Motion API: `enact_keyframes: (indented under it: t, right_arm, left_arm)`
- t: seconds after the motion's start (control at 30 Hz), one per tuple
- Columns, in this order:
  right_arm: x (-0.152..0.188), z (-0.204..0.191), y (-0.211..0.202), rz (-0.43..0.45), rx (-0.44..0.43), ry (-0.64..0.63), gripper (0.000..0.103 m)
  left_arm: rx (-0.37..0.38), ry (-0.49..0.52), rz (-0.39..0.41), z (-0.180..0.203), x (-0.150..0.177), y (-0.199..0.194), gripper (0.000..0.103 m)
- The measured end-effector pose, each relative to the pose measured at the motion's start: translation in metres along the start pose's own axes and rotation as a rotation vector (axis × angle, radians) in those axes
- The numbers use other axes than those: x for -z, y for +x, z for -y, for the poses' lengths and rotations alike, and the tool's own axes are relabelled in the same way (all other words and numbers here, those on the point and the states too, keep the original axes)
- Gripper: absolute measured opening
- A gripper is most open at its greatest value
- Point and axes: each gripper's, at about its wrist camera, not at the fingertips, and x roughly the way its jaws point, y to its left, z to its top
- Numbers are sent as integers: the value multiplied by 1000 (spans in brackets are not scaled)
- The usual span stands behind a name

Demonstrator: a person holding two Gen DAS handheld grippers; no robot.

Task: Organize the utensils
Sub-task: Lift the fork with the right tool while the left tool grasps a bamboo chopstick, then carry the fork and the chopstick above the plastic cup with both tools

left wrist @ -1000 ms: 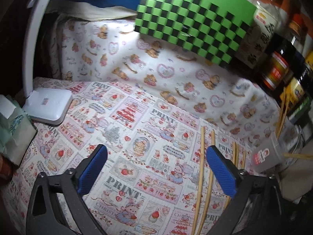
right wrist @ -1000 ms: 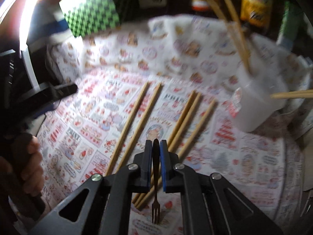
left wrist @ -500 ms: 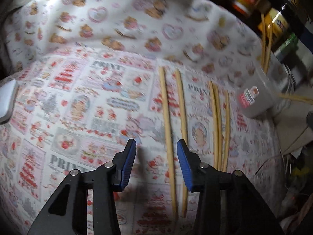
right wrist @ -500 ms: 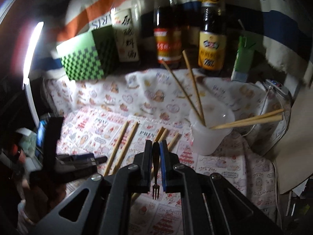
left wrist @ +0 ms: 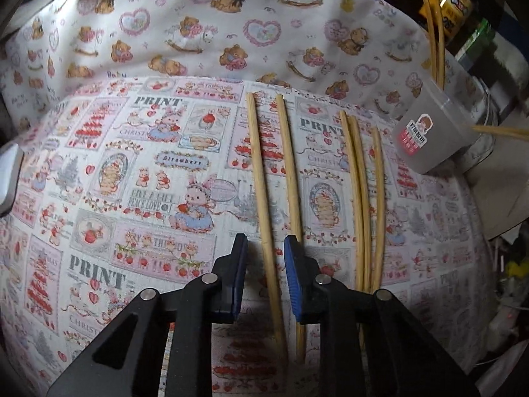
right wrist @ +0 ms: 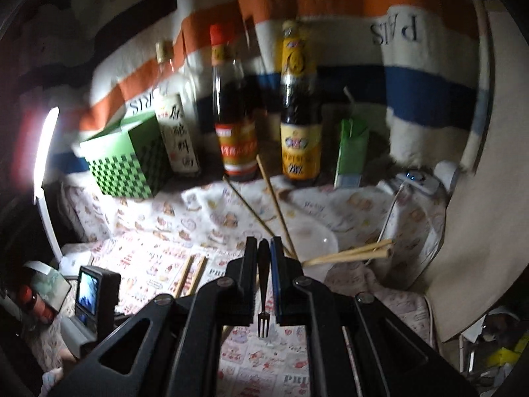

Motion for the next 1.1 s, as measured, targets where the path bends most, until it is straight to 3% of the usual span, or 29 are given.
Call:
enact_keyframes:
  t: [0.07, 0.1, 0.23, 0.6, 0.77, 1.03, 1.1]
  right_arm:
    - [-4, 3, -6, 17, -4, 8, 7]
    - [-7, 6, -10, 34, 0, 17, 7]
    - [-19, 16, -28, 117, 34, 46, 7]
    - [-24, 33, -24, 205, 63, 110, 7]
    - [-25, 34, -12, 266, 69, 117, 7]
    - [-22, 35, 18, 278, 66, 103, 7]
    - [-21, 36, 23, 286, 63, 90, 7]
  left_arm:
    - [-39, 50, 8, 8, 2, 2, 18]
    - [-64, 76, 8, 15, 3, 6, 6]
    - [-43, 55, 30, 14, 0, 3, 5]
    - [78, -31, 491, -5, 7, -88, 5]
    - [125, 32, 629, -8, 15, -117, 5]
    - [105, 20, 681, -7, 8, -127, 5]
    - [154, -19, 665, -9, -2, -133, 5]
